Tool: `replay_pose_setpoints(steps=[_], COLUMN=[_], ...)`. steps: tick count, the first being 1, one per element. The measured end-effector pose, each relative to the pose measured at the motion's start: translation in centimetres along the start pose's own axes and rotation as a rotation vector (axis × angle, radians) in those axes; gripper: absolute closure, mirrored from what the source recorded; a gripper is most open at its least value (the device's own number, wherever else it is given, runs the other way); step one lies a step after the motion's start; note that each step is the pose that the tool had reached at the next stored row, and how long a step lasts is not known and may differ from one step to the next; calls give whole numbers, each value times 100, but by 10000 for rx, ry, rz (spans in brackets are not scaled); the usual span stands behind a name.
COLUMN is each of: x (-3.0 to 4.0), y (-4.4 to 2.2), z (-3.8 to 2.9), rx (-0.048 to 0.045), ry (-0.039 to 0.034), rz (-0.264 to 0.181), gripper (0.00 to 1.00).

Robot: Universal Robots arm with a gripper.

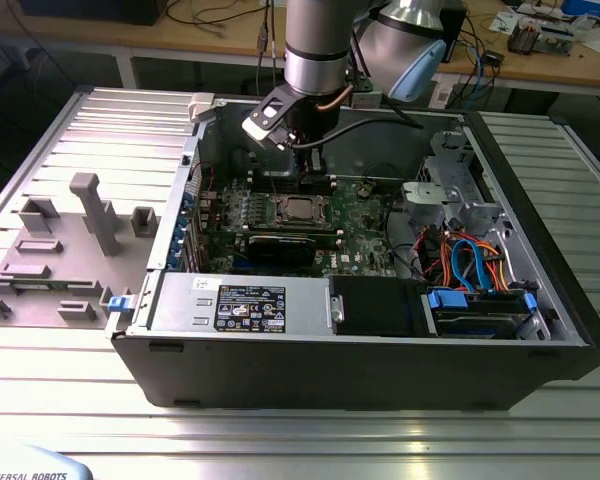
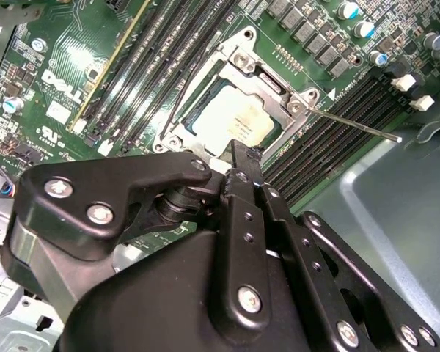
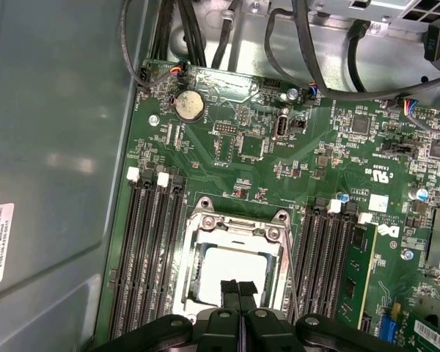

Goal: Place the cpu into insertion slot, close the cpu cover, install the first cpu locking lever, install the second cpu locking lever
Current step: 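Install the first cpu locking lever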

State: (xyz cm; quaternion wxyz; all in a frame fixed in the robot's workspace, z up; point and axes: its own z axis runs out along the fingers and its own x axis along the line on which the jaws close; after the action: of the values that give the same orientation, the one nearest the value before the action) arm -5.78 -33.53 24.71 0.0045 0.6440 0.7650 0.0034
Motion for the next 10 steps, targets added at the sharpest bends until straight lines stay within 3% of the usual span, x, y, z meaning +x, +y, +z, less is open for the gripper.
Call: replay_pose_setpoints(steps=[4,10], x=[0,1], y=[0,0], z=[0,-1], rx=[1,-2], ry=[-4,5], rz=[-33,-814], gripper=[89,89])
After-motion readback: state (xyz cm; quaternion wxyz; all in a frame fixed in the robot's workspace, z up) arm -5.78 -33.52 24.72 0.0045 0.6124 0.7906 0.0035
